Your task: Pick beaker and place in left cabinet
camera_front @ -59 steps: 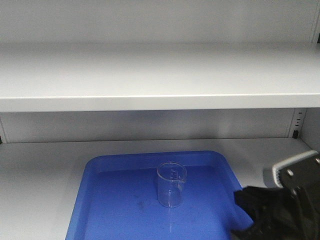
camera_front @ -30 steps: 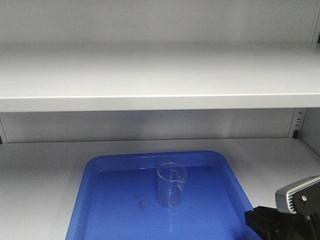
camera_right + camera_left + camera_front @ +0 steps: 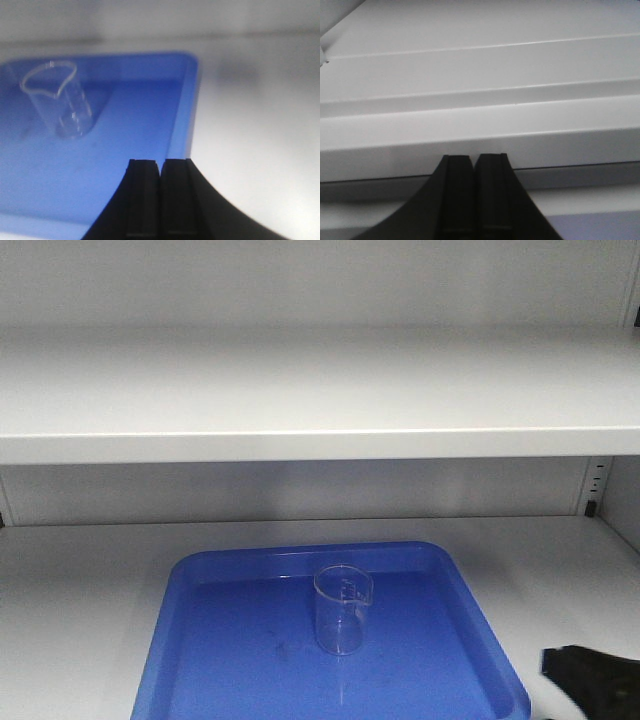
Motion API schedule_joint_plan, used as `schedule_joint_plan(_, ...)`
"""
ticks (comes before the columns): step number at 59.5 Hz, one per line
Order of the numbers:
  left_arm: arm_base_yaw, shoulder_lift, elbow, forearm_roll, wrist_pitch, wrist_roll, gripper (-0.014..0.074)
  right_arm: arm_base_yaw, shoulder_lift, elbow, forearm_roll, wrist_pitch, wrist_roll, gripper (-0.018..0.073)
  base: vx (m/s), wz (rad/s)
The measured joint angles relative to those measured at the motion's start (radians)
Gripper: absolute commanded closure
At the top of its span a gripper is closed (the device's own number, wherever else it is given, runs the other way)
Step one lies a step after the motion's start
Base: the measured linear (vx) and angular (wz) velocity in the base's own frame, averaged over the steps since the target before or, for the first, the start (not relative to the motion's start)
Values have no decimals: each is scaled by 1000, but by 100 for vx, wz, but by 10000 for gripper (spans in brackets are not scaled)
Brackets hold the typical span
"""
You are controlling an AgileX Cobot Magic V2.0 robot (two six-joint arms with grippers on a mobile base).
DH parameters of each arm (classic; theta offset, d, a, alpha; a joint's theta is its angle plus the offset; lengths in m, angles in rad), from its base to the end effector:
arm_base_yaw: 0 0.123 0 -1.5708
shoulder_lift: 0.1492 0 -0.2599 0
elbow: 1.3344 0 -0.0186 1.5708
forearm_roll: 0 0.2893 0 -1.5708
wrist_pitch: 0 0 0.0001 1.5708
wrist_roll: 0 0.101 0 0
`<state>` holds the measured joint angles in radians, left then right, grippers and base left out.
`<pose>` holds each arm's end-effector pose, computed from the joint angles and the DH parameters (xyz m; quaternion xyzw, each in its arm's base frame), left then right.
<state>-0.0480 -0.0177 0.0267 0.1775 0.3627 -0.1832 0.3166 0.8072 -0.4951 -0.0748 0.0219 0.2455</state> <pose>0.1263 0.0003 0.1703 -0.0065 0.7984 0.0055 0.6020 0.2227 0.0728 0.2642 -0.0570 0.7867 0.1477 0.5967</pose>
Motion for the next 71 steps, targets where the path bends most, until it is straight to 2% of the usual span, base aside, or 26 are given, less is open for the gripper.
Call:
schedule_joint_plan(11,0,0,0,0,0,0,593,-94,-228,166,29,-98,-29,568,0,0)
schedule_joint_plan(26,0,0,0,0,0,0,593,-245,-598,399,28,-95,-35,568,0,0)
schedule_joint_plan(39,0,0,0,0,0,0,593,-254,-805,521,-31,-45,-42,568,0,0)
schedule_joint_plan(50,0,0,0,0,0,0,593,-254,-817,524,-41,26,-48,568,0,0)
schedule_joint_plan(71,0,0,0,0,0,0,593,-254,-817,524,-29,37,-51,568,0,0)
